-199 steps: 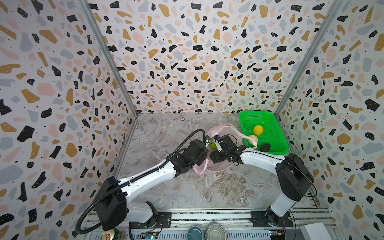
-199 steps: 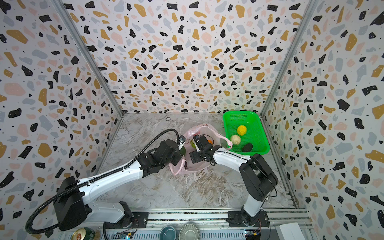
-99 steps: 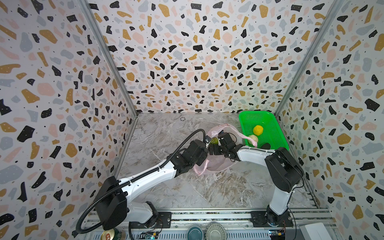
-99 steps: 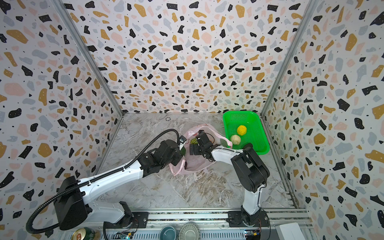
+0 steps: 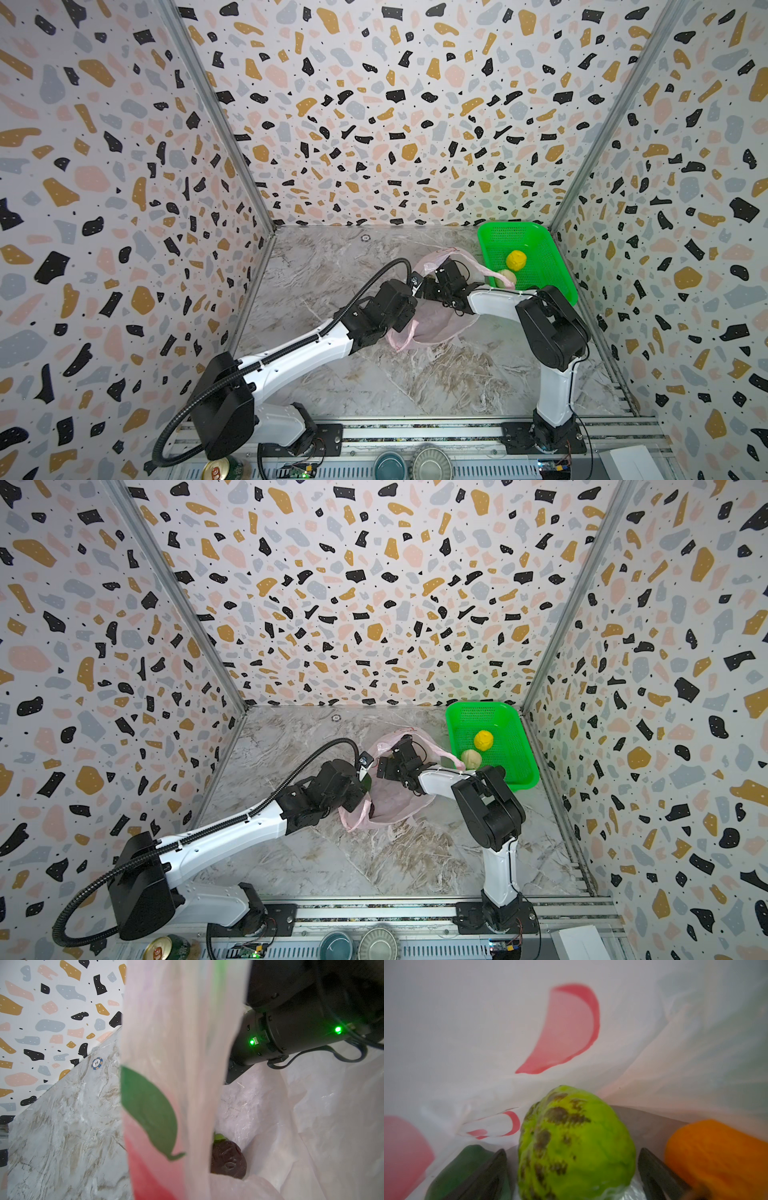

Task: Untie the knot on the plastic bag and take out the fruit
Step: 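Lower the right gripper onto the green spotted custard apple and close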

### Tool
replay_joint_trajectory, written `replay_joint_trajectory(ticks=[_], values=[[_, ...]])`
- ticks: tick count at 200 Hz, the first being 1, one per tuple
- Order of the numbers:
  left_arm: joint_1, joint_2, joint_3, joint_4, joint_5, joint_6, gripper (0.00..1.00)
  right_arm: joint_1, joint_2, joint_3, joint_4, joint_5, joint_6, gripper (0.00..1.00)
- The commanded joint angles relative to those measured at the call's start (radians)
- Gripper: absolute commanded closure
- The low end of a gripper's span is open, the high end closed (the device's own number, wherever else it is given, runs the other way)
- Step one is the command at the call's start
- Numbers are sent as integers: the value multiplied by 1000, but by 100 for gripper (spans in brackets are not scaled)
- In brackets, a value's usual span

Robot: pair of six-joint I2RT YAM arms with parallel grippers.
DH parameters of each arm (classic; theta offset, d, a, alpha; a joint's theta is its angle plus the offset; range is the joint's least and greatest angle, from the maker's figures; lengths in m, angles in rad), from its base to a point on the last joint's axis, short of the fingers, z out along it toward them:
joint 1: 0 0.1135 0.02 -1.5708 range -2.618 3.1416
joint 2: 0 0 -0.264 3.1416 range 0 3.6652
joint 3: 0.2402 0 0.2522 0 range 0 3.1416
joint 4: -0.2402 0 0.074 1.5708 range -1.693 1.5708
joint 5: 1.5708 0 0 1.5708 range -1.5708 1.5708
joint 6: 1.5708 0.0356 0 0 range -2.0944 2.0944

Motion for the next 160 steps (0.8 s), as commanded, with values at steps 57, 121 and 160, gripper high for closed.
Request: replay_joint_trajectory(ticks=[57,121,160], values=[[-1,-7,20,6,12,-2,100,-9,39,66,25,27,46,21],[-1,-9,12,10,7,-3,100,-3,-19,14,29,-3,24,43],[-2,-8,9,15,-8,-3,100,34,-121,-40,-20,-21,-22,44]])
